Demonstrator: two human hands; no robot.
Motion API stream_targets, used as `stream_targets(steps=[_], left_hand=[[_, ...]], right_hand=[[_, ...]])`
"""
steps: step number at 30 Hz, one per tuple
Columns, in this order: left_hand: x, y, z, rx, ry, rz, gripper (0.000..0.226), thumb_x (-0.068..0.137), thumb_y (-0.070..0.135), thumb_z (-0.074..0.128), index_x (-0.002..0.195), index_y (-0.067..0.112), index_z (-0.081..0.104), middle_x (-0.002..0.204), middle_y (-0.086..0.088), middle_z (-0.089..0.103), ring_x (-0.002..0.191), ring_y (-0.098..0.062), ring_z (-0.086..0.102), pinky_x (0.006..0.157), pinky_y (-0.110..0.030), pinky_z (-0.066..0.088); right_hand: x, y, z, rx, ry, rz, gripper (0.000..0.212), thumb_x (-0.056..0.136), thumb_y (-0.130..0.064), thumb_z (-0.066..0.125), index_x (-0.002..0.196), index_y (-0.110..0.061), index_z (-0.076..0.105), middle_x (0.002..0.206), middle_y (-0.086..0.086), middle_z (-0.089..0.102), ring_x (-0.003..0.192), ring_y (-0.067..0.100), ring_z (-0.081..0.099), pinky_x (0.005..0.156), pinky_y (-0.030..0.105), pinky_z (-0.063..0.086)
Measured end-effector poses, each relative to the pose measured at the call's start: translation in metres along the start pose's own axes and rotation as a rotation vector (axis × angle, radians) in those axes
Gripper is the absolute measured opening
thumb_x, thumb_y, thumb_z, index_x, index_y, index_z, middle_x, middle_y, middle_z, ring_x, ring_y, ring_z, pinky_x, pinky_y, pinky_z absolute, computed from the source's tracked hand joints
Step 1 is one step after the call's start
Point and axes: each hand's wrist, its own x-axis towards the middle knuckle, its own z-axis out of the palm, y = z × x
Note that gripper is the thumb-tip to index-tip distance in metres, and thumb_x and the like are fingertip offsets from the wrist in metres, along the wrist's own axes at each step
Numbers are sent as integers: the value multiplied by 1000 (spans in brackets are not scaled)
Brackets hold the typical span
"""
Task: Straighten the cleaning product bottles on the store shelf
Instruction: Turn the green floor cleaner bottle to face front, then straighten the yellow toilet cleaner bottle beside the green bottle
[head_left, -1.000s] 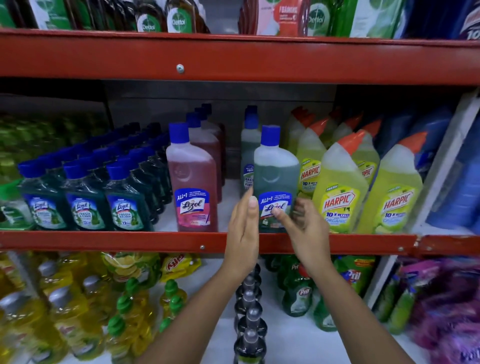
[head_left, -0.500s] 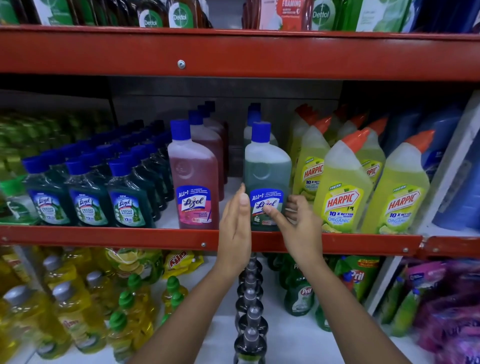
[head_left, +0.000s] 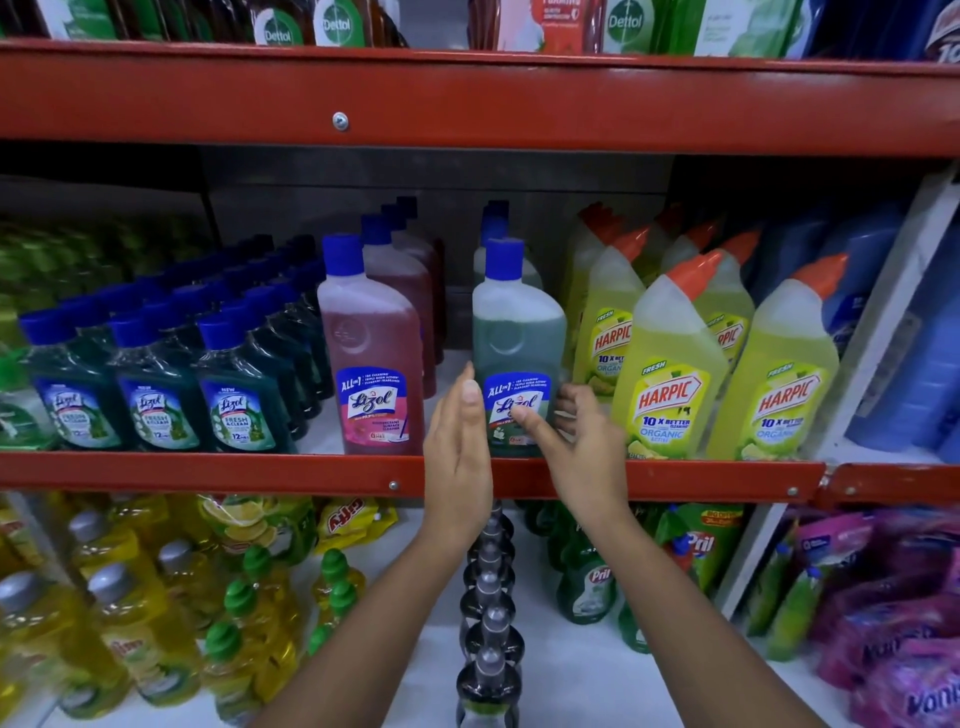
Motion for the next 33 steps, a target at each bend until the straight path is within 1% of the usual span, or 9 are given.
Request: stream_targets(steps=[5,9,13,16,20,22,25,28,33], left_hand=[[0,-2,1,35,18,-20,85,89,77,24,149,20,43,145,6,54,135,-2,48,111,-22,41],[-8,8,7,113,59,-11,42,102,50,26,139,40,43,132,23,49,122,23,40,100,1,31],[-27,10,21,204,168,56,65,95,59,28,147,22,41,145,6,35,136,1,37,109,-14,32],[-36,15,40,182,147,103,57,97,52,31,138,16,49,136,-1,46,120,15,43,97,-3,33],[-35,24,73,123,-75,6,51,99,50,37,136,19,52,128,9,53,114,25,43,93,3,30],[-29,25,90,98,-197,-90,60,96,57,33,144,22,45,141,9,48,124,21,39,104,-2,26],[-19,26,106,63,-289,-202,75,89,74,25,149,30,37,152,11,43,140,2,36,120,-29,24],[-14,29,112,9,-318,-215,60,96,70,24,137,34,50,134,12,60,127,1,53,114,-36,39],[-18,31,117,16,-271,-188,45,96,71,25,118,45,55,126,5,66,119,-6,61,106,-35,47]], right_hand=[[0,0,0,-21,-10,8,53,78,-43,71,116,-11,54,108,5,70,90,10,67,75,27,57],[0,-1,-7,30,-46,54,46,80,-42,69,114,-13,58,109,3,69,85,1,63,70,10,51],[-13,0,-29,85,91,35,38,83,-38,68,111,-13,61,106,1,68,90,4,63,72,8,50],[-20,5,-56,95,284,-41,27,86,-33,66,105,-15,62,99,2,68,92,11,65,74,18,53],[-15,18,-88,52,450,-76,29,88,-32,65,109,-14,58,106,0,60,98,14,59,81,42,54],[-11,26,-99,29,429,-54,36,88,-33,65,116,-12,55,112,-2,55,103,12,56,85,44,54],[-3,42,-105,0,299,6,51,86,-43,65,126,-16,50,120,-6,55,113,13,55,92,45,52],[2,55,-107,-22,198,58,63,81,-57,63,130,-21,47,125,-2,61,116,15,57,95,45,51],[8,58,-114,-39,145,44,60,81,-55,63,127,-17,51,122,1,64,112,18,59,94,42,52]])
